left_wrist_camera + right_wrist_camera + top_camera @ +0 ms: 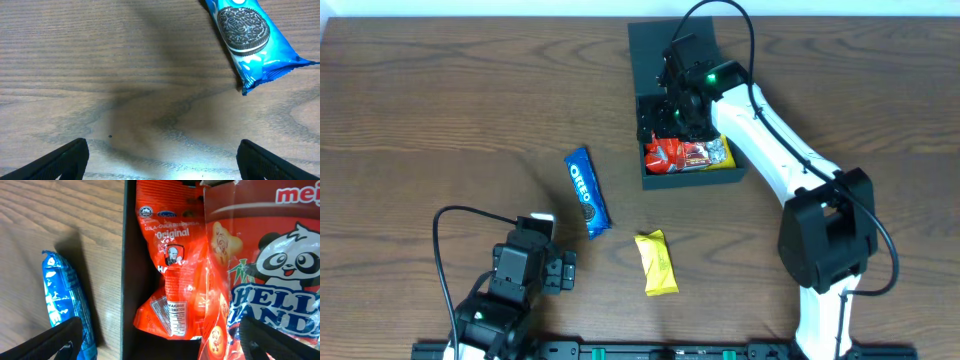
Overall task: Pack container
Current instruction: 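Lower the Hello Panda box into the black box and release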
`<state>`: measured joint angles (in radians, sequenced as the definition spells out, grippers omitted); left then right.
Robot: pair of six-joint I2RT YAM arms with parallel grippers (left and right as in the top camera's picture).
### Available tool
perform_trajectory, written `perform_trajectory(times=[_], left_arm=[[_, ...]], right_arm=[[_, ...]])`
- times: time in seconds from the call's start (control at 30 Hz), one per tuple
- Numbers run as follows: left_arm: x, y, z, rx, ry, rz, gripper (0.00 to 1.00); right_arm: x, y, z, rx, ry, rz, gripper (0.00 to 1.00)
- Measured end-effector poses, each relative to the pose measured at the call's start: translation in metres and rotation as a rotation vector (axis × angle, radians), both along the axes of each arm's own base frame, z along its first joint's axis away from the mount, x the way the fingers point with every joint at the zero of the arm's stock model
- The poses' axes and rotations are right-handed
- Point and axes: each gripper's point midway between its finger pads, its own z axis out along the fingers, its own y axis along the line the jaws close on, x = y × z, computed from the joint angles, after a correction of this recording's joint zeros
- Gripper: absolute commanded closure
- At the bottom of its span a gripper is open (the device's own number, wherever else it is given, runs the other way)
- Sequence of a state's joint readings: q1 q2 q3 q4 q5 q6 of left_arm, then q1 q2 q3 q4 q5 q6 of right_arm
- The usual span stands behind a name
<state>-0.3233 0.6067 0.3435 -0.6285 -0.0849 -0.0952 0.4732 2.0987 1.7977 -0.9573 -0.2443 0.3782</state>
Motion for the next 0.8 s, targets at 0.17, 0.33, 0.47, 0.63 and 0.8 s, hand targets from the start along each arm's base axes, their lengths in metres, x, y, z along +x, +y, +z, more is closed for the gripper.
perform_trajectory(times=[0.17, 0.33, 0.47, 0.63, 0.8], left_arm=[[0.000, 0.000, 0.000, 0.000, 0.000, 0.000, 0.05], [0.000, 0.000, 0.000, 0.000, 0.000, 0.000, 0.05], [0.000, 0.000, 0.000, 0.000, 0.000, 0.000, 0.05], [0.000, 0.000, 0.000, 0.000, 0.000, 0.000, 0.05], [0.000, 0.000, 0.000, 0.000, 0.000, 0.000, 0.05]], right_arm=[[-0.002, 0.004, 0.000, 0.003, -0.004, 0.014, 0.01], [0.006, 0.009, 0.003, 0.018, -0.045, 0.034, 0.01], [0.007, 0.010, 0.002, 0.020, -0.052, 0.036, 0.01], [0.009, 0.009, -0.005, 0.010, -0.045, 0.036, 0.01], [0.011, 0.006, -0.012, -0.010, -0.044, 0.030, 0.01]])
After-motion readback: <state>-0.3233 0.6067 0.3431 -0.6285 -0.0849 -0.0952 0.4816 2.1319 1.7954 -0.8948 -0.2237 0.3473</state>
